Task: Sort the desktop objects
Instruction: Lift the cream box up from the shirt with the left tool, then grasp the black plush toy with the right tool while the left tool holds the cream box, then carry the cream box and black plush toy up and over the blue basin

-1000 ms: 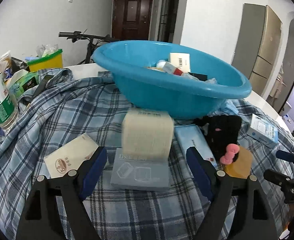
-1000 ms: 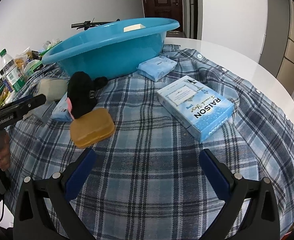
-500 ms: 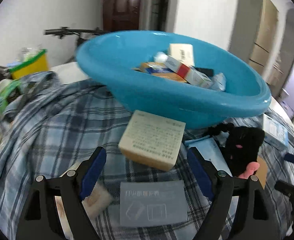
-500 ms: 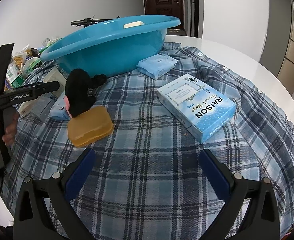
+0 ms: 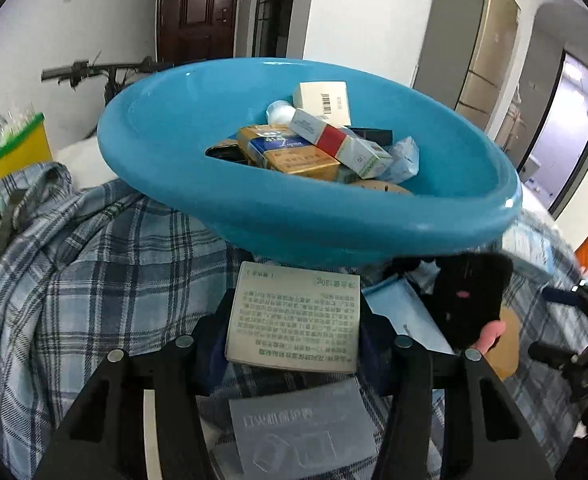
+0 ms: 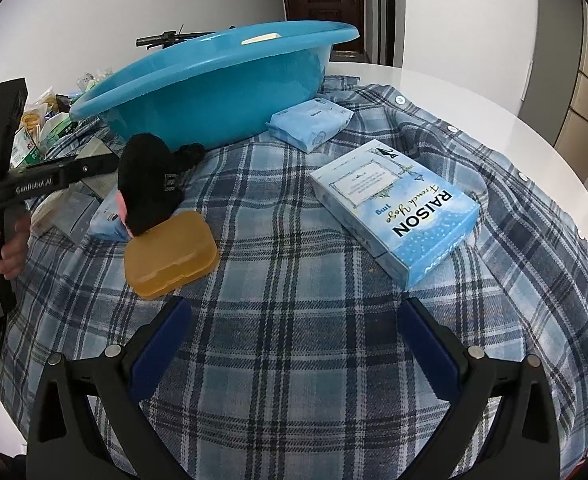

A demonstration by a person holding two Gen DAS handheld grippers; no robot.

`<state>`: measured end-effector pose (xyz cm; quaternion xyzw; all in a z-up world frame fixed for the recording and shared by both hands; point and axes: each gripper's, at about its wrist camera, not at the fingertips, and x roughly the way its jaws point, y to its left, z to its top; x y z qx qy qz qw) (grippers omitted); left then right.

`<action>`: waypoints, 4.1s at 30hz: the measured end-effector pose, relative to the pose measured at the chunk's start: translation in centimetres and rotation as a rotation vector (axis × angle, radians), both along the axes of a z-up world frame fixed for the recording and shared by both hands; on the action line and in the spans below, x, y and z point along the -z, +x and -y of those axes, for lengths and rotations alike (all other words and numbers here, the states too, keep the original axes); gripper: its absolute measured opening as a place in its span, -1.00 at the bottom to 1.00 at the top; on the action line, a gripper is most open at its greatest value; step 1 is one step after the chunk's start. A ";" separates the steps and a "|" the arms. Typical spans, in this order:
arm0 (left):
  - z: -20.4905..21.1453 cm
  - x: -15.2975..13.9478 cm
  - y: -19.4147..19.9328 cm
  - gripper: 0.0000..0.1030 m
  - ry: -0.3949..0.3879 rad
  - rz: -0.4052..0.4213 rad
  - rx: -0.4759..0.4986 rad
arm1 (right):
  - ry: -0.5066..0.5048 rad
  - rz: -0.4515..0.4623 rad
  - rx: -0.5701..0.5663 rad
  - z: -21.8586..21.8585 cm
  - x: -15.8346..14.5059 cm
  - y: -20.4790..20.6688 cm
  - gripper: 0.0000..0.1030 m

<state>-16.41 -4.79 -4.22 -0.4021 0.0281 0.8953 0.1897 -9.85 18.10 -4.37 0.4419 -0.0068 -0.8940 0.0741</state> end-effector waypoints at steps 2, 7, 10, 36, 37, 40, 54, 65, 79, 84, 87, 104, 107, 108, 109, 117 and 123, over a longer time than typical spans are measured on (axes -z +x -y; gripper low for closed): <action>-0.1 0.1 -0.1 0.10 -0.010 -0.011 -0.018 | 0.002 -0.002 0.000 0.1 0.0 0.0 0.99; -0.1 1.1 -1.2 0.26 -0.004 0.041 -0.055 | -0.007 -0.006 0.000 -0.2 -0.2 0.3 0.99; 0.4 1.0 -1.3 0.06 0.013 0.038 -0.079 | -0.006 -0.012 0.003 -0.4 -0.4 0.3 0.99; -0.8 -2.3 8.5 0.06 -0.040 -0.053 -0.331 | -0.142 -0.003 -0.189 7.9 -1.6 -7.6 0.60; -0.5 -2.3 8.7 0.05 -0.039 -0.054 -0.329 | -0.138 0.009 -0.192 8.2 -1.1 -8.0 0.57; 0.1 -2.3 9.1 0.06 -0.048 -0.063 -0.334 | -0.138 0.037 -0.208 8.9 -0.1 -8.7 0.43; 0.0 -2.7 9.4 0.06 -0.015 -0.065 -0.332 | -0.124 -0.055 -0.241 7.9 -2.5 -6.0 -0.47; -2.9 -2.7 10.6 0.06 -0.054 -0.109 -0.334 | -0.019 -0.173 -0.037 3.1 -4.1 -1.5 -0.47; -5.8 -2.7 12.0 0.06 -0.075 -0.155 -0.347 | -0.033 -0.174 -0.068 4.6 -3.4 0.5 -0.45; -6.3 -2.2 12.0 0.06 -0.081 -0.142 -0.333 | -0.032 -0.166 -0.074 4.8 -3.0 0.5 -0.45; -6.5 -2.0 11.9 0.06 -0.086 -0.135 -0.328 | -0.036 -0.163 -0.076 4.9 -2.9 0.5 -0.45; -7.0 -5.4 13.9 0.06 -0.054 -0.354 -0.327 | -0.045 -0.395 -0.112 5.4 -7.0 2.3 -0.45; -7.1 -7.3 15.2 0.06 -0.046 -0.468 -0.332 | -0.039 -0.469 -0.106 5.3 -8.4 3.0 -0.45; -7.1 -8.0 15.5 0.06 -0.041 -0.500 -0.333 | -0.038 -0.488 -0.102 5.2 -8.9 3.2 -0.45; -7.1 -8.4 15.7 0.06 -0.038 -0.520 -0.334 | -0.039 -0.507 -0.100 5.2 -9.4 3.4 -0.45; -7.1 -13.4 18.5 0.06 -0.014 -0.681 -0.348 | -0.064 -0.686 -0.085 4.6 -14.1 6.5 -0.47; -7.3 -14.2 20.1 0.06 -0.008 -0.696 -0.347 | -0.041 -0.743 -0.074 5.0 -15.6 8.5 -0.47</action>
